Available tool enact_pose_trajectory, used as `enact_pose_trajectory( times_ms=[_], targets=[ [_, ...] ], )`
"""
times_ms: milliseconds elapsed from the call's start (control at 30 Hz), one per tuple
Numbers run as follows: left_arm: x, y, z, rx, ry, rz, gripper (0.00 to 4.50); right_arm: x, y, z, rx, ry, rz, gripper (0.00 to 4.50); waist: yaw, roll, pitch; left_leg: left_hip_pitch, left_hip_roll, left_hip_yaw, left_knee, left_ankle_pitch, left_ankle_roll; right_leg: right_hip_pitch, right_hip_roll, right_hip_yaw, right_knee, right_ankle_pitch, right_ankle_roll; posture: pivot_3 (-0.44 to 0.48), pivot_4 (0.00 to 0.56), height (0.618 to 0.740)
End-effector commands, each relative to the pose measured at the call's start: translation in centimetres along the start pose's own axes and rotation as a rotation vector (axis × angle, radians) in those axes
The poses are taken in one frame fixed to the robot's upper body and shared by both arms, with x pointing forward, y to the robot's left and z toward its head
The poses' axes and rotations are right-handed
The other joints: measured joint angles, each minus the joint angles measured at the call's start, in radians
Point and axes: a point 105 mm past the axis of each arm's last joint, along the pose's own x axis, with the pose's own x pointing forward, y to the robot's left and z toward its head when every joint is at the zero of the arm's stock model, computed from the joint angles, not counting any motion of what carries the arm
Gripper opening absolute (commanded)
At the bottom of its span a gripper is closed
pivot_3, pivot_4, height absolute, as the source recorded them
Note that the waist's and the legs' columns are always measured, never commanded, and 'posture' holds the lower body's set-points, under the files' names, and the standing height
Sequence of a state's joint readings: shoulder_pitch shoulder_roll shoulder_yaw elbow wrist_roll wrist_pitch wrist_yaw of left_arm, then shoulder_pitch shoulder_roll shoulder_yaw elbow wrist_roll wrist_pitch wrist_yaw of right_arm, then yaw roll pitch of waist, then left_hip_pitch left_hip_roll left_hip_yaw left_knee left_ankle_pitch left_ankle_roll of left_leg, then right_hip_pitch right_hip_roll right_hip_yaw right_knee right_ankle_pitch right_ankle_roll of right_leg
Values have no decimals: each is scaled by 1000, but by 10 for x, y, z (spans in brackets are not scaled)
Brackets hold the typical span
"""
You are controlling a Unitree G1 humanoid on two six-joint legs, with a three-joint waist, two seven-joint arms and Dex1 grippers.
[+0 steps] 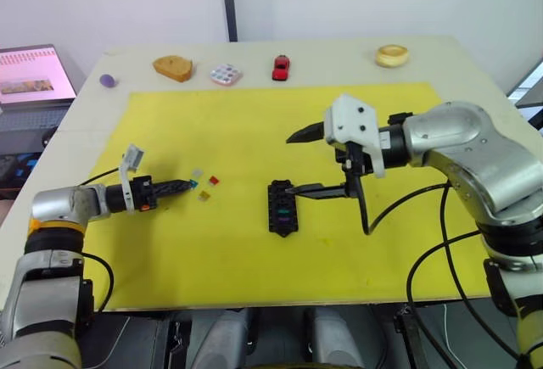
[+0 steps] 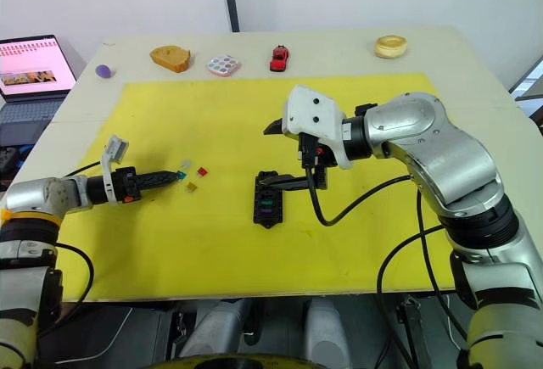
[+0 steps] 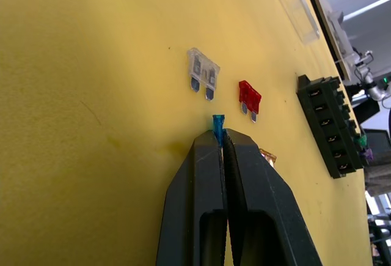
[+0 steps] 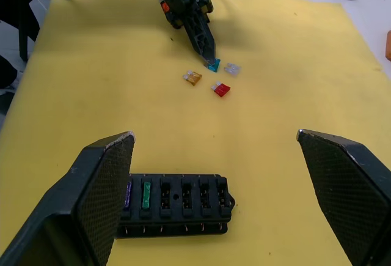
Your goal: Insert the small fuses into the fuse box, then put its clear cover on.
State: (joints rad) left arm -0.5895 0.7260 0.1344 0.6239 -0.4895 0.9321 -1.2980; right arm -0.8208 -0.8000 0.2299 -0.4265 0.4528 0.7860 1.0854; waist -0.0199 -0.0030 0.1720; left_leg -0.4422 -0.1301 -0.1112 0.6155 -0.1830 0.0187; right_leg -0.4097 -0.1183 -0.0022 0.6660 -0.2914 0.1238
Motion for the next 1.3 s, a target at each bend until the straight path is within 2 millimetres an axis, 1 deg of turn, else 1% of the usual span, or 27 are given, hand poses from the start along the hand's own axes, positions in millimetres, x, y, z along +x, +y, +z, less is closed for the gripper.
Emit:
enact_pose_trajectory(
  times_ms=[33,67,133,267,367,433,533,600,700,733,867,1100,1200,1267,1300],
  targets=[
    [-14,-14,9,31,-54,-21,32,-2,0,5,-12,-14,-4,4500,-4,0,0,0,0,0,0,0,0,0,0,0,0,0,0,0,150,740],
    [-16,-22,13,52,-65,-43,32,-3,0,5,10,-14,-3,4500,-4,0,0,0,0,0,-1,0,0,-1,0,0,0,0,0,0,150,740],
    [-17,-49,21,128,-94,-110,32,-5,-1,4,126,-31,9,4500,-2,-1,0,-1,0,0,-1,0,0,-1,0,0,0,0,0,0,150,740],
    [-5,-115,26,340,-103,-286,32,-10,-4,7,358,-44,53,4500,12,-1,1,-1,0,-1,0,0,0,0,0,0,-1,0,0,0,150,740],
    [7,-151,23,432,-88,-370,32,-10,0,15,437,-39,113,4500,12,-2,1,-1,0,-1,1,0,0,2,0,0,-2,0,0,0,150,740],
    [16,-169,19,481,-64,-417,32,-7,2,22,471,-41,148,4500,8,-2,1,-1,0,-1,1,0,0,2,0,0,-2,0,0,0,150,740],
    [25,-184,19,517,-65,-467,32,-6,-1,35,512,-82,170,4500,2,-2,1,0,0,-1,0,0,0,1,0,0,-1,0,0,0,150,740],
    [27,-191,20,531,-62,-492,32,-6,-2,40,538,-100,177,4500,2,-2,1,0,0,-1,0,0,0,1,0,0,-1,0,0,0,150,740],
    [31,-194,22,533,-61,-502,0,-4,1,42,534,-96,180,3646,5,-2,1,0,0,-1,0,1,-1,1,0,0,-1,0,0,0,150,740],
    [32,-192,21,530,-57,-498,0,-2,3,42,534,-93,182,3236,6,-2,1,0,0,-1,1,1,-1,1,0,0,-1,0,0,0,150,740],
    [32,-188,18,525,-46,-492,0,5,4,40,551,-95,178,3236,6,-2,1,0,0,-1,1,1,-1,1,0,0,-1,0,0,0,150,740],
    [33,-190,18,532,-40,-498,0,9,5,41,569,-117,182,3236,6,-2,1,0,0,-1,1,1,-1,1,0,0,-1,0,0,0,150,740],
    [34,-192,18,531,-43,-500,0,10,9,41,562,-110,195,2480,6,-2,1,0,0,-1,1,1,-1,1,0,0,-1,0,0,0,150,740],
    [34,-192,19,531,-43,-498,0,11,9,41,563,-111,198,1541,6,-2,1,0,0,-1,1,1,-1,1,0,0,-1,0,0,0,150,740],
    [34,-192,18,532,-43,-496,0,11,9,42,563,-111,199,1541,6,-2,1,0,0,-1,1,1,-1,1,0,0,-1,0,0,0,150,740]
  ],
)
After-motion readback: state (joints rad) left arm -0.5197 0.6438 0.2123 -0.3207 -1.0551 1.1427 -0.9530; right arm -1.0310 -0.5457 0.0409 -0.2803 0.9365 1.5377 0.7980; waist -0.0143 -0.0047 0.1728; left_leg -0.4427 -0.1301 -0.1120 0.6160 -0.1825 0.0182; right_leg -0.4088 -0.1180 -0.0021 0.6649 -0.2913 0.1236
